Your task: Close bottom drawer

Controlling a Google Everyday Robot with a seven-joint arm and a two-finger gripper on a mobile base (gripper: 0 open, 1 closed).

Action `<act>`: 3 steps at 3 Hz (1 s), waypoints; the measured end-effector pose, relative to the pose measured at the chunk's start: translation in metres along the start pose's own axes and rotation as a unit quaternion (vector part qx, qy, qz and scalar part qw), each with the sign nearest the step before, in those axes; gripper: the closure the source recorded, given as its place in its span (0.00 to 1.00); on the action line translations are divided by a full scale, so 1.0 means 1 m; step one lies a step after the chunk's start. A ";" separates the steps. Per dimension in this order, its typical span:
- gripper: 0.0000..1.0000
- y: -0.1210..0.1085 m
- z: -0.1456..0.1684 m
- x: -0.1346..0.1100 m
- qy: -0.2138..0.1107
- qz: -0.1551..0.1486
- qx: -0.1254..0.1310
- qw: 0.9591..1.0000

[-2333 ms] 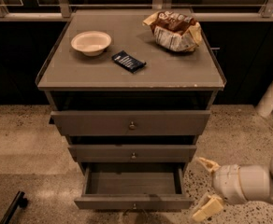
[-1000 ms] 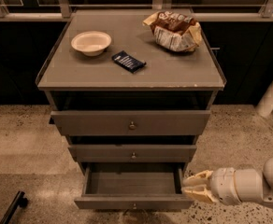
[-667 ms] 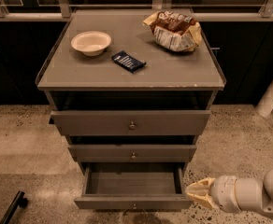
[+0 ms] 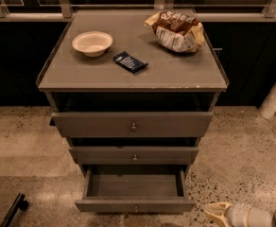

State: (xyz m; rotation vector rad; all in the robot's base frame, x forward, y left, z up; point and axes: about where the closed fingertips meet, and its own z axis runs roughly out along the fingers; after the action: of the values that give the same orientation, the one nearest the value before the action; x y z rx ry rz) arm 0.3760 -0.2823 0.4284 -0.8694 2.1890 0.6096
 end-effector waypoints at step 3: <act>1.00 -0.024 0.116 0.100 -0.069 0.118 -0.063 0.989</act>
Offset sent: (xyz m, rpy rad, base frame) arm 0.0068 0.0450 -0.2469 0.4726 0.2138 -0.1033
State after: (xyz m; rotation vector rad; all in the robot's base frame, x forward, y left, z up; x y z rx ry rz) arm 0.3892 -0.2656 0.2751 -0.6138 2.1605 0.9039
